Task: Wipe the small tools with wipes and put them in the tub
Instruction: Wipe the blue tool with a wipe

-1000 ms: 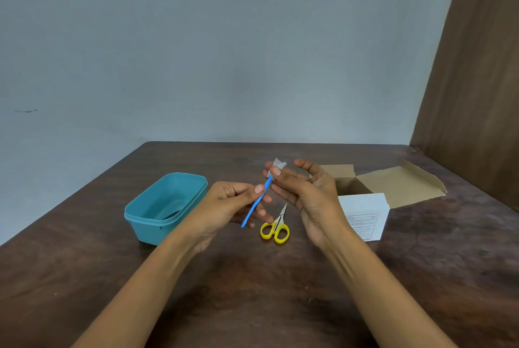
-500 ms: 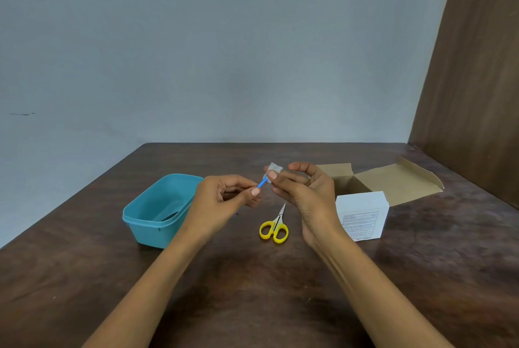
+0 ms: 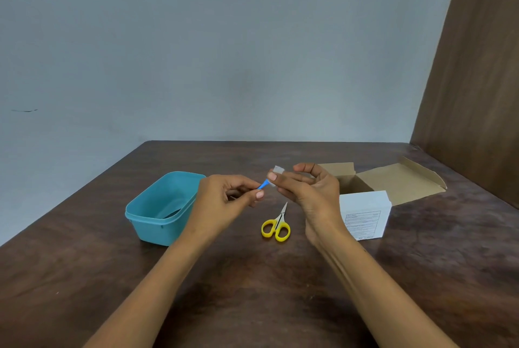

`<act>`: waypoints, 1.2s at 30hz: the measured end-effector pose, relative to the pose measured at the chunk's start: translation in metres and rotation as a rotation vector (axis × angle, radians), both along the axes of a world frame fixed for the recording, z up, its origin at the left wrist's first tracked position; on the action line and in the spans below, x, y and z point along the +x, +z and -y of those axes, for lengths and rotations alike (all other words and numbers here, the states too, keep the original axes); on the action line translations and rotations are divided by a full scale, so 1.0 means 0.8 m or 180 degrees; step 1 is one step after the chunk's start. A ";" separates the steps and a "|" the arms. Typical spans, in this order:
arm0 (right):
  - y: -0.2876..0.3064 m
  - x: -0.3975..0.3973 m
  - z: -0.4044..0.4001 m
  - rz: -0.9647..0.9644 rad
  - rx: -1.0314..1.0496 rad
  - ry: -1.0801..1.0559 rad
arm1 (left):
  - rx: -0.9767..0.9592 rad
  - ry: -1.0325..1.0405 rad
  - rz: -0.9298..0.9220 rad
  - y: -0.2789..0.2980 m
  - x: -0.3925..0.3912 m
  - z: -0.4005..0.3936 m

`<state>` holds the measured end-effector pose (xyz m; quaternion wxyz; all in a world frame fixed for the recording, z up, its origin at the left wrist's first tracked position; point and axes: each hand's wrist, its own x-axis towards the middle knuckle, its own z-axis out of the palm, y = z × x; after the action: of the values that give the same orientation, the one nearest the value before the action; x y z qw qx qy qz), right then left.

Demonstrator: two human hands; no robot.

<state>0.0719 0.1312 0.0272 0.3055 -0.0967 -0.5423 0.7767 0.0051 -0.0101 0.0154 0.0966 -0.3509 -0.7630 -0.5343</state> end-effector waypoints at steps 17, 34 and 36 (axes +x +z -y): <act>-0.006 -0.003 -0.004 0.0343 0.0325 0.0076 | -0.0521 0.0401 -0.1404 -0.009 -0.010 0.006; 0.002 0.002 -0.007 0.0349 0.0066 0.0227 | -0.0474 0.0377 -0.1583 -0.009 -0.011 0.007; 0.004 0.003 -0.007 0.0278 0.0076 0.0072 | -0.0434 0.0353 -0.1533 -0.009 -0.010 0.005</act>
<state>0.0747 0.1367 0.0301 0.2739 -0.1208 -0.5654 0.7686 -0.0025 -0.0139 0.0079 0.2809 -0.4313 -0.7703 -0.3765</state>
